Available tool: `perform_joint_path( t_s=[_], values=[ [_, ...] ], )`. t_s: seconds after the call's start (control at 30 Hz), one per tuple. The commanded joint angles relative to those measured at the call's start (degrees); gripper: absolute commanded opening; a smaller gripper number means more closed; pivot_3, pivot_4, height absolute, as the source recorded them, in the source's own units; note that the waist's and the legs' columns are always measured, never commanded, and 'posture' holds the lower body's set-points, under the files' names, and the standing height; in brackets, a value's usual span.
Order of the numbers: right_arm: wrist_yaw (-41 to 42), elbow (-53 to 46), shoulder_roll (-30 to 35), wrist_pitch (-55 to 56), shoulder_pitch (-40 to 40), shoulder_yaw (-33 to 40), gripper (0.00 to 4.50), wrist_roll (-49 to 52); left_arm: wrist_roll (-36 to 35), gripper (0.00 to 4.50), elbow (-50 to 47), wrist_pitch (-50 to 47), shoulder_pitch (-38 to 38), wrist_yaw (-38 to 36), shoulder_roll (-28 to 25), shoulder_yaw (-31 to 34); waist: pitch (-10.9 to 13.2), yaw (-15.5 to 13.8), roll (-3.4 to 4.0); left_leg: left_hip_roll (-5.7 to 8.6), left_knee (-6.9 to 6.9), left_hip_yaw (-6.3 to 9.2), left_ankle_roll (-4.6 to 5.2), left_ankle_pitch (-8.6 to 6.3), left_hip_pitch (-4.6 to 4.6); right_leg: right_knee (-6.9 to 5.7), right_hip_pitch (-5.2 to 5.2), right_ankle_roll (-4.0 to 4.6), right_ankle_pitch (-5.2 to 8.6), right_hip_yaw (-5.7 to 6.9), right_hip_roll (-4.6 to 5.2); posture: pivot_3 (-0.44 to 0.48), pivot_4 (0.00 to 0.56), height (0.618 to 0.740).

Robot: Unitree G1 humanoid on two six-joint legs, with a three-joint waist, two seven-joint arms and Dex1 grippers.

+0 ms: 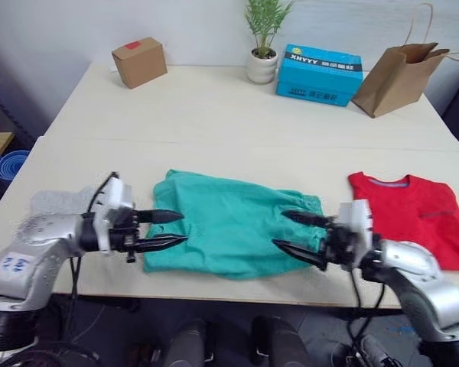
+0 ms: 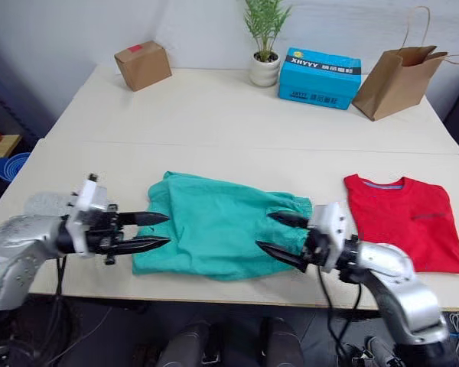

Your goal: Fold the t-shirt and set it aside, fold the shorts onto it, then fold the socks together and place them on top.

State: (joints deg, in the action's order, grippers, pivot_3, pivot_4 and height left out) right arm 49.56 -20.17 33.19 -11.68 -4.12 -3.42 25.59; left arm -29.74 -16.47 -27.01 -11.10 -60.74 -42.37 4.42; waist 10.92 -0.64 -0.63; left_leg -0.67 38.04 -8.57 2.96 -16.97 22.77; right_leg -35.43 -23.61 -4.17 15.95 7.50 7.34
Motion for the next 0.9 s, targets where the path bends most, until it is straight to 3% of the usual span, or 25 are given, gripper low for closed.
perform_joint_path(
  t_s=[0.03, 0.13, 0.2, 0.3, 0.37, 0.63, 0.77, 0.9],
  values=[
    [-4.36, 3.30, -4.44, 3.73, -2.60, -5.22, 1.71, -7.71, 8.00, 0.99, 4.51, 7.92, -1.68, 5.98, 6.02, -5.71, 0.00, 0.07, 0.00, 0.00, 0.04, -0.03, 0.01, 0.01, 0.10, -0.03, -0.07, -0.01, -0.01, -0.01, -0.02, 0.000, 0.150, 0.740],
    [-6.58, 7.28, -7.39, 6.70, -2.69, -8.11, 0.64, -12.67, 15.95, 0.02, 8.44, 14.06, -0.20, 9.03, 8.88, -11.35, -0.02, 0.49, -0.04, -0.01, 0.10, -0.03, 0.25, 0.15, 0.23, -0.09, -0.20, -0.05, -0.03, 0.00, -0.05, 0.000, 0.150, 0.740],
    [-9.81, 9.46, -9.53, 8.30, -1.95, -5.94, 0.01, -13.20, 16.41, 0.00, 9.29, 12.98, 0.41, 14.59, 12.80, -10.49, -0.02, 0.67, -0.04, -0.02, 0.07, -0.03, 0.24, 0.14, 0.22, -0.08, -0.20, -0.05, -0.03, -0.01, -0.05, 0.000, 0.150, 0.740],
    [-11.21, 11.73, -11.56, 12.28, 1.57, 0.16, 0.01, -9.83, 23.28, 0.00, 13.95, 17.44, 0.37, 26.89, 16.25, -7.18, -0.03, 0.44, -0.06, -0.02, 0.09, 0.05, 0.24, 0.14, 0.22, -0.08, -0.16, -0.06, -0.04, 0.02, 0.00, 0.000, 0.150, 0.740],
    [-10.97, 15.36, -11.91, 15.89, 4.24, 3.98, 0.01, -8.37, 23.11, 0.00, 14.40, 17.20, 1.92, 31.46, 18.44, -4.62, -0.06, 0.44, -0.09, -0.01, 0.08, 0.07, 0.18, 0.10, 0.12, -0.09, -0.07, -0.09, -0.06, 0.02, 0.03, 0.000, 0.150, 0.740],
    [-16.63, 24.22, -12.53, 22.81, 1.97, 12.45, 0.01, -8.95, 18.84, 0.00, 10.11, 15.41, 6.67, 28.68, 18.52, -2.90, -0.10, 0.84, -0.09, -0.03, -0.05, 0.04, 0.11, -0.04, -0.44, -0.05, 0.36, -0.06, -0.04, -0.11, 0.04, 0.000, 0.150, 0.740],
    [-12.28, 21.07, -14.06, 22.92, 0.75, 10.11, 0.01, -5.25, 18.00, 0.00, 10.42, 16.21, 5.39, 27.73, 18.35, -2.33, -0.08, 0.86, -0.04, -0.07, -0.18, 0.02, -0.07, 0.06, -0.42, -0.18, 0.20, 0.09, 0.05, -0.11, 0.02, 0.000, 0.150, 0.740],
    [-9.89, 14.78, -13.31, 17.69, -1.17, 6.67, 0.01, -3.56, 12.39, 0.00, 9.25, 16.42, 1.40, 21.98, 17.76, -1.24, -0.06, 0.84, -0.02, -0.08, -0.19, 0.02, -0.06, 0.09, -0.37, -0.20, 0.14, 0.10, 0.06, -0.10, 0.01, 0.000, 0.150, 0.740]
  ],
)
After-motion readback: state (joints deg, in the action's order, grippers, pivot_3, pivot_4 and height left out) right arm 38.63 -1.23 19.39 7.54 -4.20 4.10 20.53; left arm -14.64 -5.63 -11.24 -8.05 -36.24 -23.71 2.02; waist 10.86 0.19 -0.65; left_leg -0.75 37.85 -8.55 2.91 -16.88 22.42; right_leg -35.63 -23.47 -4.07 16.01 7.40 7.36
